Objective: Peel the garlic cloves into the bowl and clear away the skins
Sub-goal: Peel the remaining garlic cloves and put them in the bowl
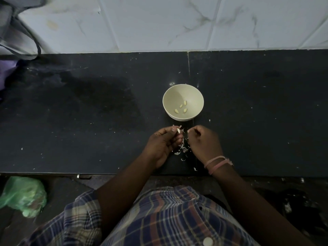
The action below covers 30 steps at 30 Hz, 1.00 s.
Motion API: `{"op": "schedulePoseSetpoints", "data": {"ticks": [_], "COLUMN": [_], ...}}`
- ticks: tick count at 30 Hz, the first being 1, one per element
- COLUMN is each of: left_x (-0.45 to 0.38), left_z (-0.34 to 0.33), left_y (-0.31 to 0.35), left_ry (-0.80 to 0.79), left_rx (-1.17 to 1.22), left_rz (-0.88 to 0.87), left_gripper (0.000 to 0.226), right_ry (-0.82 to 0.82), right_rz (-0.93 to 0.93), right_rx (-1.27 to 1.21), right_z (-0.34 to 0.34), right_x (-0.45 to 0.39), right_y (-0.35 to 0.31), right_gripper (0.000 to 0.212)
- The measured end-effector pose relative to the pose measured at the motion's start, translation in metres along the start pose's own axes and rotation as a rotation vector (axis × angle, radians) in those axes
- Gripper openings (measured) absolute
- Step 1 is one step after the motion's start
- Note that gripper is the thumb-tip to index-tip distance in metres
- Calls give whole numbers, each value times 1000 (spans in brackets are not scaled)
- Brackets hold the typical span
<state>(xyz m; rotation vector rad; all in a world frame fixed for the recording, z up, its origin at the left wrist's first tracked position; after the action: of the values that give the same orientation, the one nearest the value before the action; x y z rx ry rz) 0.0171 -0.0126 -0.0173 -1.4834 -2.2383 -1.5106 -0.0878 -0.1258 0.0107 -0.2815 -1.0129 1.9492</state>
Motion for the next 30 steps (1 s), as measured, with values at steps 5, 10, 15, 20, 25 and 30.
{"op": "schedulePoseSetpoints", "data": {"ticks": [5, 10, 15, 20, 25, 30], "left_x": [1, 5, 10, 15, 19, 21], "left_z": [2, 1, 4, 5, 5, 4], "left_y": [0, -2, -1, -1, 1, -1], "left_ry": [22, 40, 55, 64, 60, 60], "left_rx": [54, 77, 101, 134, 126, 111], "left_rz": [1, 4, -19, -39, -66, -74], "left_gripper": [17, 14, 12, 13, 15, 15], "right_ry": [52, 68, 132, 160, 26, 232], "right_rz": [141, 137, 158, 181, 175, 260], "right_rx": [136, 53, -97, -106, 85, 16], "right_z": [-3, -1, 8, 4, -4, 18], "right_x": [4, 9, 16, 16, 22, 22], "right_y": [-3, -7, -18, -13, -4, -16], "right_gripper": [20, 27, 31, 18, 33, 11]}}
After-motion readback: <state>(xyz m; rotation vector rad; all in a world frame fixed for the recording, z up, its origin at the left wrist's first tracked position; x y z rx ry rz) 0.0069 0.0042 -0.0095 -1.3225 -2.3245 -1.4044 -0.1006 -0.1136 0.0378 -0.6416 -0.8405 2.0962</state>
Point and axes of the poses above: each hand's wrist, its own x-axis away from the middle knuckle, its own z-axis out of the back of the hand, y = z × x, the point moved 4 cm from there along -x, towards the middle knuckle, and after that the axes turned 6 degrees about -z, right-handed, at the moved point
